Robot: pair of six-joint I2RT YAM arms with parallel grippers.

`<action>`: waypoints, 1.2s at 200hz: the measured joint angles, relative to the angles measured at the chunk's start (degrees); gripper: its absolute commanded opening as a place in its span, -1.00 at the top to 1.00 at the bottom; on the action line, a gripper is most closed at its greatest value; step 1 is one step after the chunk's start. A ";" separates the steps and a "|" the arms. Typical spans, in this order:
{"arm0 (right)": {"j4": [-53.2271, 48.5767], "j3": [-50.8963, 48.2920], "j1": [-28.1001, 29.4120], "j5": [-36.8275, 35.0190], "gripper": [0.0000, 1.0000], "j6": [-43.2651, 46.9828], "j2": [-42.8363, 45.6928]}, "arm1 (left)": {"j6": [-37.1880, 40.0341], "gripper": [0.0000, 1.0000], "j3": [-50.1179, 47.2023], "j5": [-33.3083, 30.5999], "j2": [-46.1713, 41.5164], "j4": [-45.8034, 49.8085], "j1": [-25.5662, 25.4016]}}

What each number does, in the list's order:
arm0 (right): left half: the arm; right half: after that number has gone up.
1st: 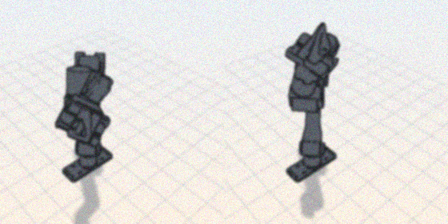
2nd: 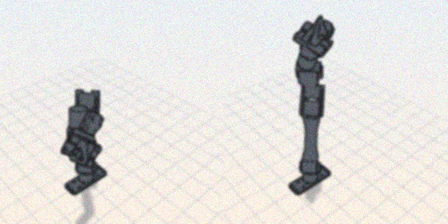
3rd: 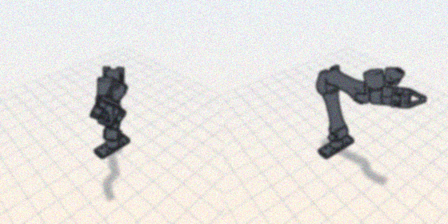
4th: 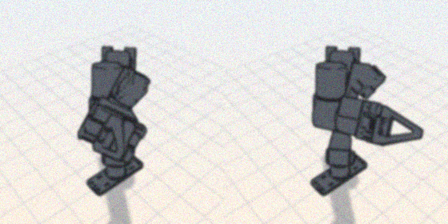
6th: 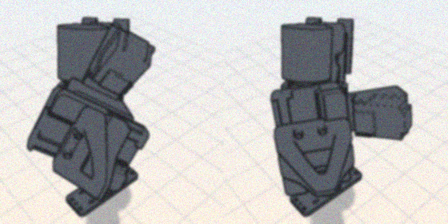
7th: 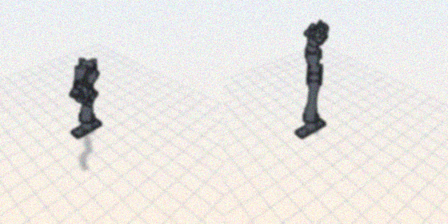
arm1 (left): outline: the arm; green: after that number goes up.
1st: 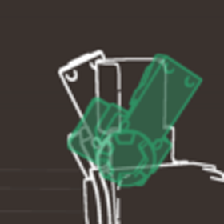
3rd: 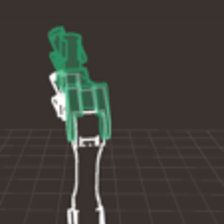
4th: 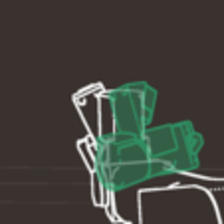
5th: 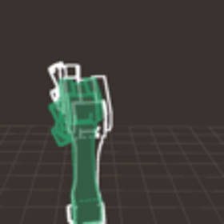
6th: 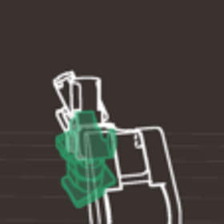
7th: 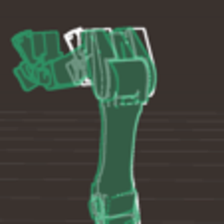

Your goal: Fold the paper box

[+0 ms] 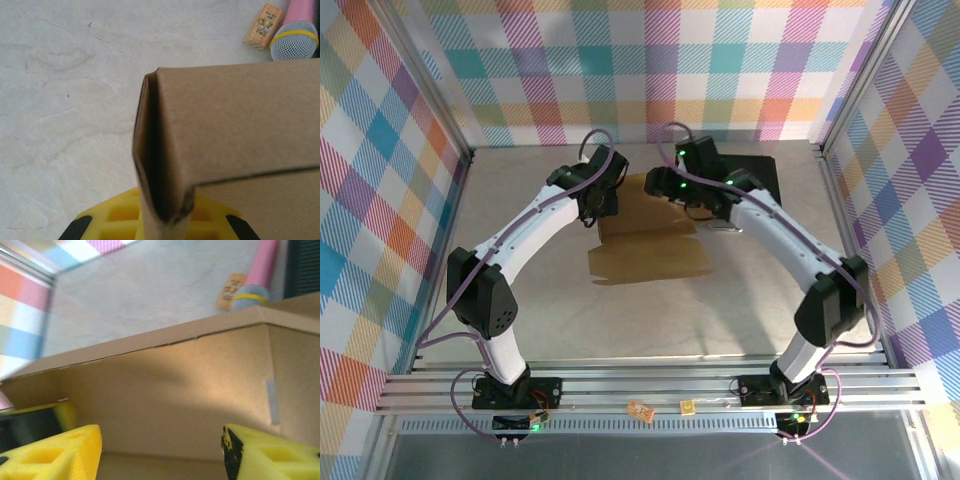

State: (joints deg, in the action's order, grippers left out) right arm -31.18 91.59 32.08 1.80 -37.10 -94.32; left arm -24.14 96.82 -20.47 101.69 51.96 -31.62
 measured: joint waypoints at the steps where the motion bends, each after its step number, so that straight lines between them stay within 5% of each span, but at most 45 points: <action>1: -0.07 0.02 -0.26 0.57 -0.35 -0.07 0.28 | 0.00 1.00 0.00 0.00 0.00 -0.04 0.00; 37: -4.04 4.39 -9.07 13.77 -0.35 -6.08 3.43 | 2.19 1.00 -0.81 -0.09 -0.13 -1.57 0.07; 79: -9.70 6.91 -16.09 19.41 -0.23 -10.49 2.32 | 4.87 1.00 -3.39 -0.04 -1.40 -4.59 0.07; 164: -11.78 13.07 -16.20 24.09 -0.16 -14.78 -12.28 | 6.32 1.00 -4.66 1.49 -2.91 -7.67 0.07; 240: -18.40 13.66 -15.50 20.09 -0.24 -14.69 -7.32 | 7.50 1.00 -4.74 1.36 -2.93 -7.76 0.33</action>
State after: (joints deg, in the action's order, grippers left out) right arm -49.58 105.25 16.58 21.89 -51.79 -101.65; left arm -16.64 92.07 -19.11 98.76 44.21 -31.29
